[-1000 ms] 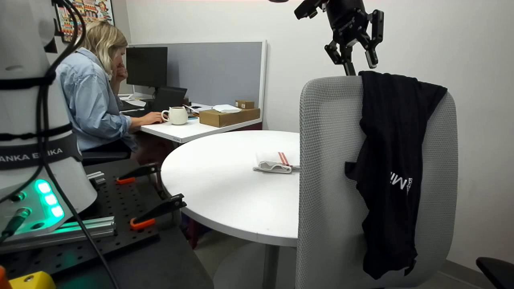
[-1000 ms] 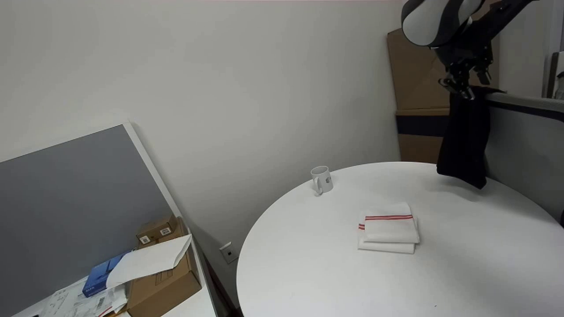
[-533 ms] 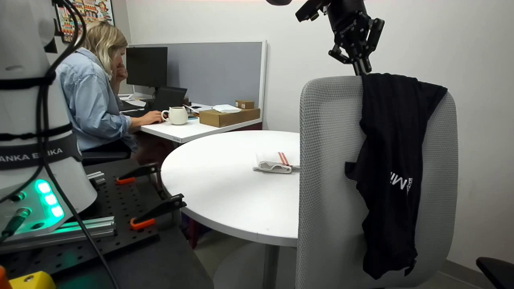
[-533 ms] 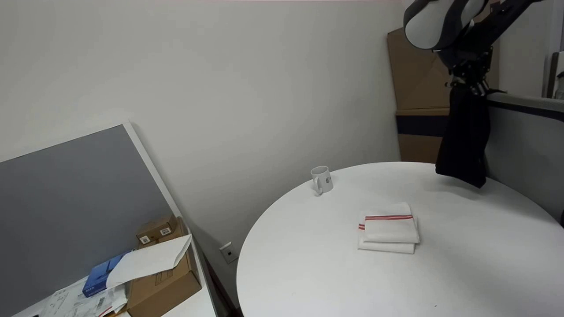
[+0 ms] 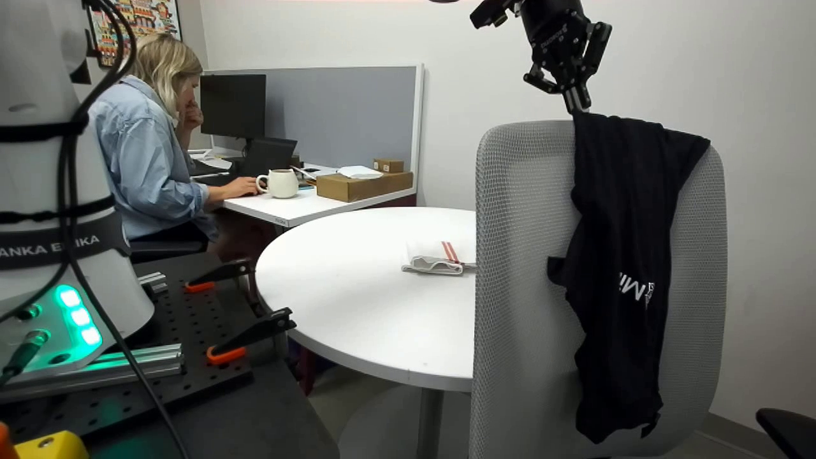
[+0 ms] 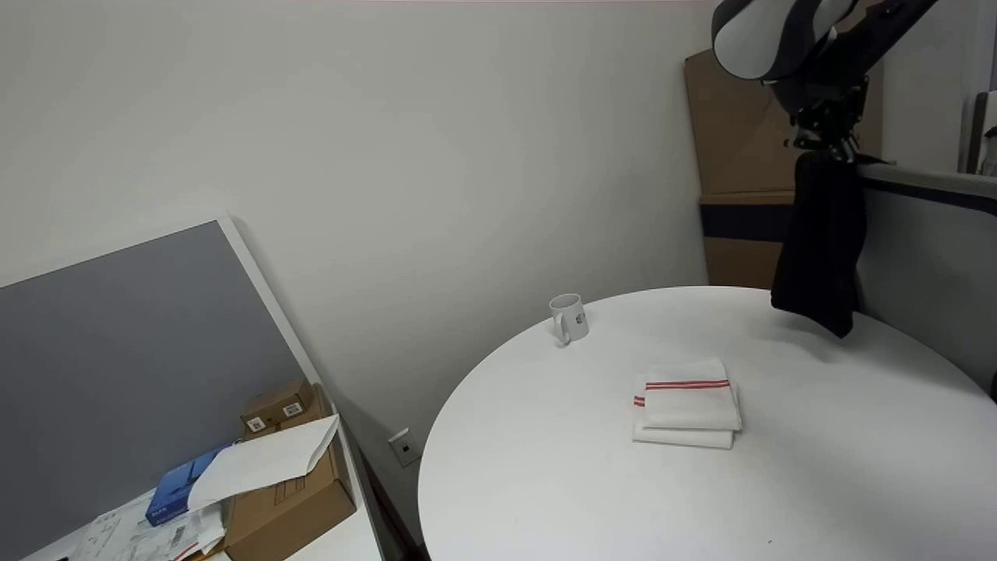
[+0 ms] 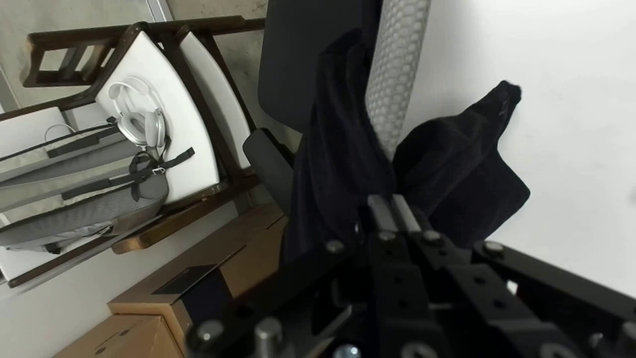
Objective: Put the black cloth on the table
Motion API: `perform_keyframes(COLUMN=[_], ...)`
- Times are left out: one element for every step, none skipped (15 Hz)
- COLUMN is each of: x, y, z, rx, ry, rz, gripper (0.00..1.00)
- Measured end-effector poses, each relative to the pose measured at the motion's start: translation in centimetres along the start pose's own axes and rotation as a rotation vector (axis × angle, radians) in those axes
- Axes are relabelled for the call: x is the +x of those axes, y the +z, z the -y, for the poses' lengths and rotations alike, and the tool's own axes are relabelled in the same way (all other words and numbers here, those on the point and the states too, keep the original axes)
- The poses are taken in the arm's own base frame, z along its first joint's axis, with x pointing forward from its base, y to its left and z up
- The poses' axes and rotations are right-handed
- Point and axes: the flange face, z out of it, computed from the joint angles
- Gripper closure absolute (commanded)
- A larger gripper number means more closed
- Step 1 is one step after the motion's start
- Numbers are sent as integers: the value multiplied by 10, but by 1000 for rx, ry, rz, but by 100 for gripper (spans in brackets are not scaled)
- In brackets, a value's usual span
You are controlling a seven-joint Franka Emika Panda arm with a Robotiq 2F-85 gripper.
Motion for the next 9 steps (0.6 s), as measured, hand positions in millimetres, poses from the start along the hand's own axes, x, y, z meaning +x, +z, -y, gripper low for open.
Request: perform_keyframes(x=[0, 1, 1, 1, 1, 1, 0, -1, -2], y=[-7, -17, -29, -45, -62, -82, -105, -128, -154], z=[-3, -8, -13, -20, -26, -33, -39, -44, -49], rx=[8, 18, 32, 47, 64, 81, 96, 108, 116], ry=[13, 27, 40, 53, 63, 69, 70, 69, 63], rz=[-13, -29, -51, -78, -110, -146, -186, -228, -273], gripper=[99, 99, 99, 99, 99, 99, 99, 99, 99])
